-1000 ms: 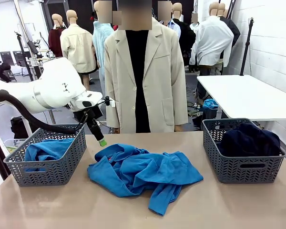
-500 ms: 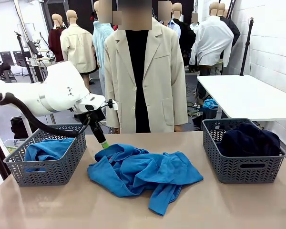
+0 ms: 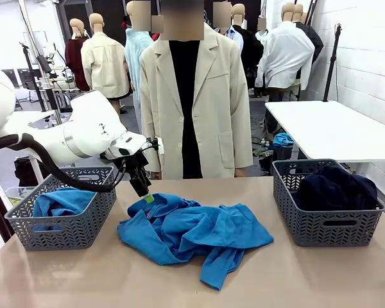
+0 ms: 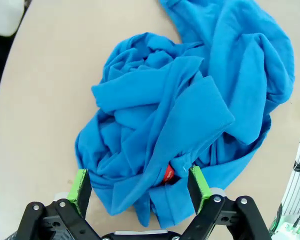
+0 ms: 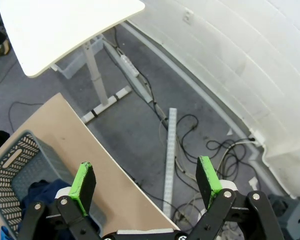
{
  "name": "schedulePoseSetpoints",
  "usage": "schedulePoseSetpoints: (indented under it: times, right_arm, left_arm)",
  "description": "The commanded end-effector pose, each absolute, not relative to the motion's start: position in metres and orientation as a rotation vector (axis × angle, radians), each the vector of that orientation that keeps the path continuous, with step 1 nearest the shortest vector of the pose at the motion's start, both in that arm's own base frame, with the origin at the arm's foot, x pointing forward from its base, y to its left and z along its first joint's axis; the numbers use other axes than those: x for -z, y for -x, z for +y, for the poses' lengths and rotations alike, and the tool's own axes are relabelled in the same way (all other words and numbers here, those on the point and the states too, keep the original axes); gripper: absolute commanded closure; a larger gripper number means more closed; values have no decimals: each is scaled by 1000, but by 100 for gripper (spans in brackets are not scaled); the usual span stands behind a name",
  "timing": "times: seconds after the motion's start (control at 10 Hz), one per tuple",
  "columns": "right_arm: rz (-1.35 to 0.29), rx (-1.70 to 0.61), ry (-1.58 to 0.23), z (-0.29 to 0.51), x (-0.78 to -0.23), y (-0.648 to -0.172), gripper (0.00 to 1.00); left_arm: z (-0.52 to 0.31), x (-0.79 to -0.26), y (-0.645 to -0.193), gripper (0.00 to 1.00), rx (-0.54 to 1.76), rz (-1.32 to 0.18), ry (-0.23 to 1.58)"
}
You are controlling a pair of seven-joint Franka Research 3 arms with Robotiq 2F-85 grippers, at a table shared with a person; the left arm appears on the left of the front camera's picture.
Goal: Sort the tops and bottoms.
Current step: Lift clothes from the center of the table with your left hand.
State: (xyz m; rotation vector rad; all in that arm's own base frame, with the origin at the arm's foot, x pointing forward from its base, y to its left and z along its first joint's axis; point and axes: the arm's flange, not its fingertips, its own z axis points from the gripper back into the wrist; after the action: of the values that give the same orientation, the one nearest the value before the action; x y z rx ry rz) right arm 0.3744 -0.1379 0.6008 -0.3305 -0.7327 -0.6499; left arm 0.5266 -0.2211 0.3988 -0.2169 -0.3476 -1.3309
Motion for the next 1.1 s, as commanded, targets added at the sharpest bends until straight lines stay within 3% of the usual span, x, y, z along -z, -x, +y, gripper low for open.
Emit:
schedulePoseSetpoints:
  times: [0.0,0.3,0.4,0.8,0.9,1.0]
  right_arm:
    - [-727,644,336,-138,-598,-374,0]
    - [-727,644,336,-138,-598,-374,0]
    - [-727,644,336,-138,-598,-374,0]
    - [-727,644,336,-138,-598,-374,0]
    - [-727,644,336,-138,-598,-374,0]
    - [-727,644,336,-138,-598,-374,0]
  left_arm:
    - [-219,-384,-532,0,1374,-353,284]
    - [-218,-369,-539,0,1374,-350,316]
    - [-218,-370,-539,4,1366,-347,320]
    - [-215,-374,-539,84,1347,-300,359]
    - [-215,-376,-537,100,1350,-286,370]
    - [-215,-378,-536,100,1355,-277,379]
